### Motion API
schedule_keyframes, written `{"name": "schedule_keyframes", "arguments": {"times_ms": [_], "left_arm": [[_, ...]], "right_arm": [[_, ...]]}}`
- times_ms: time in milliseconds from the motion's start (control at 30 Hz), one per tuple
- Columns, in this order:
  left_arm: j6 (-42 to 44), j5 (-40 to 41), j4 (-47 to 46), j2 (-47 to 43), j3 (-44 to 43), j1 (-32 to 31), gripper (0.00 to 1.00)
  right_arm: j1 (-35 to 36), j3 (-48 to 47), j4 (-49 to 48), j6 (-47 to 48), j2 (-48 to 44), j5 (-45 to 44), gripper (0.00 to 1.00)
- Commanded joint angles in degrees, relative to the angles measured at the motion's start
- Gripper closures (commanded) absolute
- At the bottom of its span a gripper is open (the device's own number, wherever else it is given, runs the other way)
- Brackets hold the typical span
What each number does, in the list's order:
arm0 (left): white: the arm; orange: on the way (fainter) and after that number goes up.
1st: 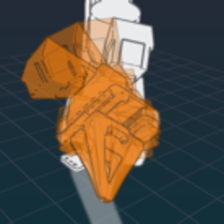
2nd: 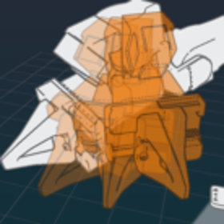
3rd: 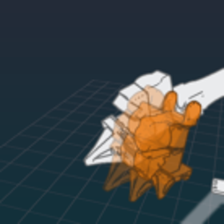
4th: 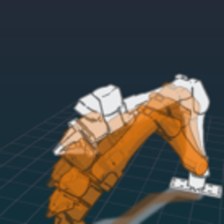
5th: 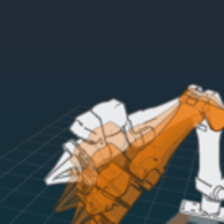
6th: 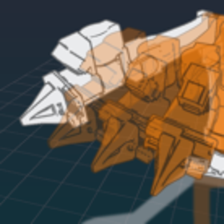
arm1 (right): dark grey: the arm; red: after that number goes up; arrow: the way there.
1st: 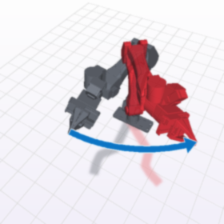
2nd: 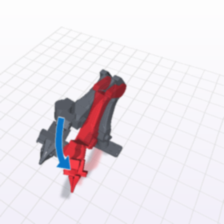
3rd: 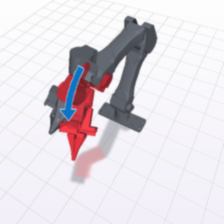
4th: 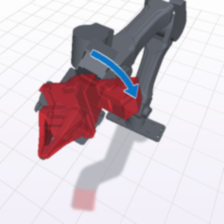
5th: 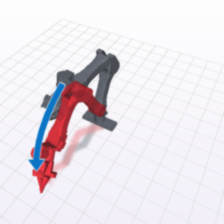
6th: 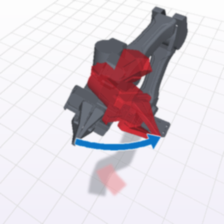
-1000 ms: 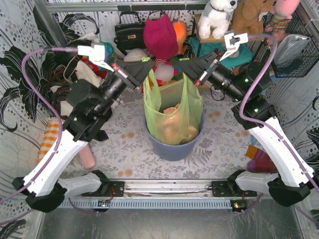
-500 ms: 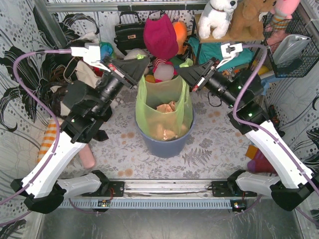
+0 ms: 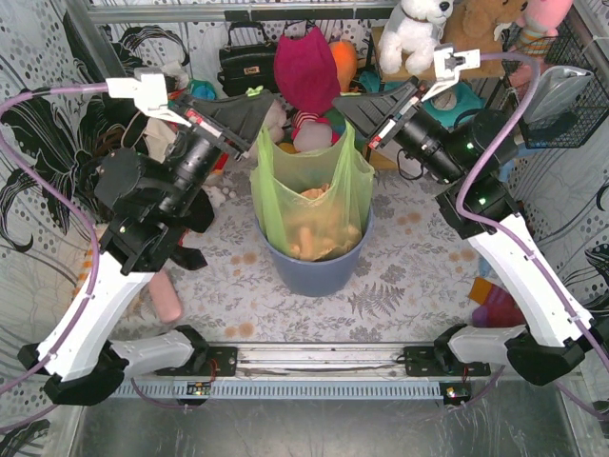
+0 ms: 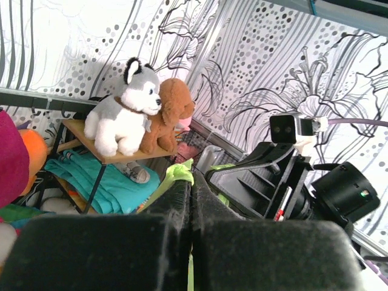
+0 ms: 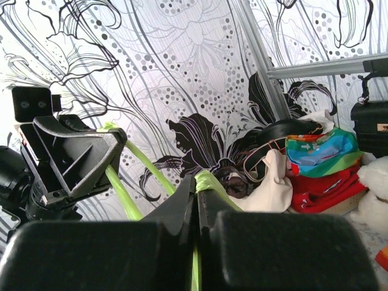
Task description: Tie the trash bag
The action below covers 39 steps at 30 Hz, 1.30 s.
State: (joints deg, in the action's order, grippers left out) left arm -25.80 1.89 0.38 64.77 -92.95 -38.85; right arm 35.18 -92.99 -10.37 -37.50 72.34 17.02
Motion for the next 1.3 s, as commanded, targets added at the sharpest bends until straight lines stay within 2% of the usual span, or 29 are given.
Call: {"name": "schedule_keyframes", "arguments": {"times_ms": [0,133,267,567,667,967,1067,1267], "left_arm": [[-1.8,-1.2,-4.8,-3.0,2.9,0.3,1.00],[-4.1,0.1,-5.1,-5.6,8.8,0.2,1.00],[-4.8,3.4,-4.4,-6.2,11.9,0.2,1.00],[-2.4,-0.7,-0.5,-0.3,-2.6,0.3,1.00],[-2.7,-1.1,-0.8,-0.7,-2.8,0.2,1.00],[-3.7,4.0,-0.8,-2.3,4.7,0.3,1.00],[-2.8,3.5,-0.8,-0.9,3.0,0.3,1.00],[-0.9,-0.9,1.2,3.5,-6.3,0.3,1.00]], "right_arm": [[0.0,2.4,-4.0,-1.9,-2.9,0.4,1.00],[-0.1,9.2,-3.8,-2.2,-5.2,-2.1,1.00],[-0.1,11.1,-3.2,-1.8,-6.0,-3.9,1.00],[-0.1,-3.6,-1.2,0.1,-0.8,0.4,1.00],[-0.1,-3.4,-1.3,0.2,-1.2,0.1,1.00],[-0.1,8.6,-3.6,-1.9,-5.3,-3.5,1.00],[-0.1,6.5,-2.8,-1.1,-4.4,-3.3,1.00],[0.0,-1.5,-2.1,0.0,-2.0,-0.3,1.00]]}}
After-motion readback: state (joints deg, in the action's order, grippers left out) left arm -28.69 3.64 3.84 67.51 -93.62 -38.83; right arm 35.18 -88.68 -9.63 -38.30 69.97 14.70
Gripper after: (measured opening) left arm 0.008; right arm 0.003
